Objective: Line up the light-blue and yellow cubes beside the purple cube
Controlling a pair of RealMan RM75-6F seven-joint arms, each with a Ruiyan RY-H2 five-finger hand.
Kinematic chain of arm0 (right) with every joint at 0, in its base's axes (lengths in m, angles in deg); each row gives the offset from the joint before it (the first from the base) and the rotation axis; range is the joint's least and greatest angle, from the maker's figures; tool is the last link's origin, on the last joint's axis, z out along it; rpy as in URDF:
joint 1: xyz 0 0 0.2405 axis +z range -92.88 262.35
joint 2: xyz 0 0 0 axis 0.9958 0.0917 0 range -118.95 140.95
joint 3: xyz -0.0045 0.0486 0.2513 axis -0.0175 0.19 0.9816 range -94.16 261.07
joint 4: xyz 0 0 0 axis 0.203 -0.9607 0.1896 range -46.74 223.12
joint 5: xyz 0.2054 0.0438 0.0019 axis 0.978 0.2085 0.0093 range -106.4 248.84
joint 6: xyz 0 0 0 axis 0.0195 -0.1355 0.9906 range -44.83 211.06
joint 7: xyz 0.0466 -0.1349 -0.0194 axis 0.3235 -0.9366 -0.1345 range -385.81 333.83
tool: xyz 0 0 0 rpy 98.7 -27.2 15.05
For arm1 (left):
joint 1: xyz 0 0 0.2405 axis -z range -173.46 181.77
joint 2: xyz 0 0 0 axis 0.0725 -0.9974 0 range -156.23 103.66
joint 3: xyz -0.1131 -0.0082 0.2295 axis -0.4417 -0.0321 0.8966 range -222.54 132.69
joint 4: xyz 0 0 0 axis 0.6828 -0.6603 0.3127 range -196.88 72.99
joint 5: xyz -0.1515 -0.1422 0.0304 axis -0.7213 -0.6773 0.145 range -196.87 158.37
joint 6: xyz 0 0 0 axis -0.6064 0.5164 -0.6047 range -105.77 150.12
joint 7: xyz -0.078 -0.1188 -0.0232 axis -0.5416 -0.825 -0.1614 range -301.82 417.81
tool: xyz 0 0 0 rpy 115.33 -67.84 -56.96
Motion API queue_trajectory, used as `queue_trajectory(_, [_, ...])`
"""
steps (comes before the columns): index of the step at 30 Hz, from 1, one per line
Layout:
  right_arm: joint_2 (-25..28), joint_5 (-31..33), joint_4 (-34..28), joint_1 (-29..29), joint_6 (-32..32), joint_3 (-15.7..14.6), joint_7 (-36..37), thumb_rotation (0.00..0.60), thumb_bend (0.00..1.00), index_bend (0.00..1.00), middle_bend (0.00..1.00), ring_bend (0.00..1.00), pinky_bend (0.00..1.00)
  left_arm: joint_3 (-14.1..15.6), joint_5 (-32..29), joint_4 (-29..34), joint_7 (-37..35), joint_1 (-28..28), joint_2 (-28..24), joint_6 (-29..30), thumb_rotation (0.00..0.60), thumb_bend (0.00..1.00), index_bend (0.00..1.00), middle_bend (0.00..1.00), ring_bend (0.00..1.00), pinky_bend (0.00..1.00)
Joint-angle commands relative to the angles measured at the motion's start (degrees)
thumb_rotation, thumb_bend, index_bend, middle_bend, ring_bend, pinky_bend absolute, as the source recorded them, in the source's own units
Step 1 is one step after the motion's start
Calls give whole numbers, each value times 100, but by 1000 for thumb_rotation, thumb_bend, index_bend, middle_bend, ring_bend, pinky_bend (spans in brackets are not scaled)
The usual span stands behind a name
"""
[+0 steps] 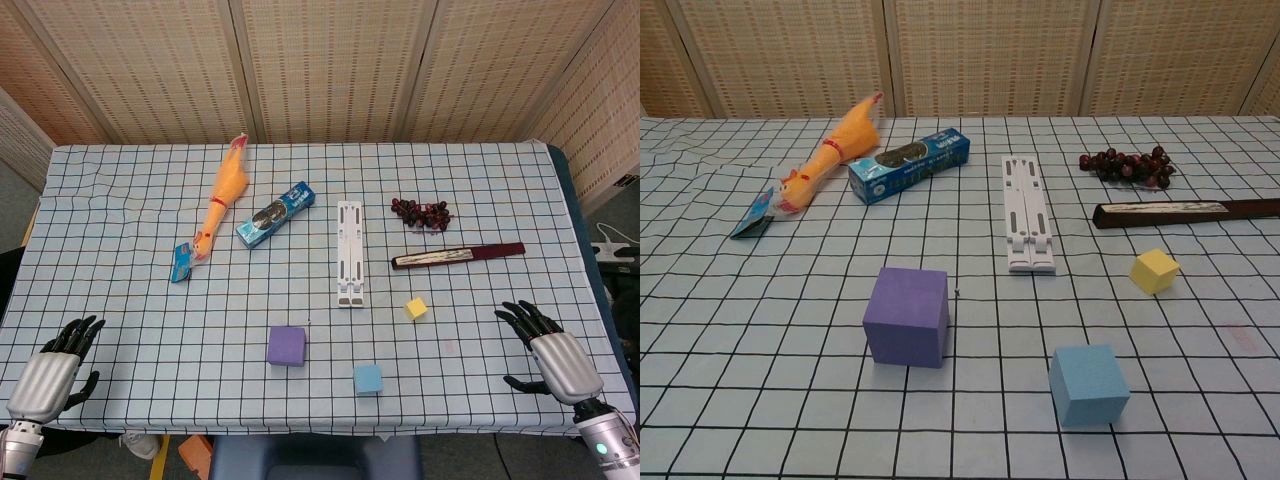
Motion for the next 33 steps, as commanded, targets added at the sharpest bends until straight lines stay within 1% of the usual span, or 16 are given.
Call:
queue_trajectory(1, [-1,-4,-1,-1,3,-3,-2,600,0,144,64,1,203,-6,7,-8,16,-11,12,26,600,444,0,0,20,273])
queue_trajectory(7, [7,25,-25,9,-21,1,17,600,0,144,64,1,203,-16,27,-15,-16,-17,13,51,600,446,0,0,20,274])
queue_trajectory(12, [-61,106,7,19,-18,63,-96,600,0,144,64,3,203,-35,24,-82,-67,-12,26,57,600,445,0,0,20,275])
queue_trajectory(15, [-196,145,94,-9,99,144,-259,600,0,146,64,46,203,-35,19,-65,-133,-24,-1,68,600,445,0,0,21,275])
queue_trajectory(16, [-282,129,164,-30,209,190,-330,600,0,153,68,73,204,-40,28,-64,-148,-32,-4,91,600,445,0,0,21,276])
queue_trajectory(18, [-457,104,308,-65,400,273,-434,600,0,190,113,157,257,-39,42,-65,-150,-42,-3,115,600,445,0,0,22,276])
queue_trajectory(21, [-736,25,533,-67,637,388,-434,600,0,254,238,301,378,-31,45,-50,-109,-49,-5,116,600,444,0,0,22,278])
queue_trajectory(23, [-830,-89,610,-23,706,407,-292,600,0,296,333,426,460,-23,59,-34,-78,-53,-6,120,600,443,0,0,23,279])
queue_trajectory(24, [-852,-164,627,19,704,401,-215,600,0,322,396,506,514,-17,69,-29,-57,-56,-6,123,600,443,0,0,23,279])
queue_trajectory(27, [-794,-287,504,179,469,345,-272,600,0,370,556,675,644,-16,65,-13,-54,-54,-13,110,600,444,0,0,23,280])
queue_trajectory(30, [-698,-294,216,378,80,307,-453,600,0,376,639,760,711,-33,17,-3,-60,-57,-23,101,600,445,0,0,24,281])
queue_trajectory(33, [-549,-169,-189,620,-445,284,-523,600,0,365,690,817,755,-44,-37,17,-57,-60,-37,80,600,445,0,0,24,282])
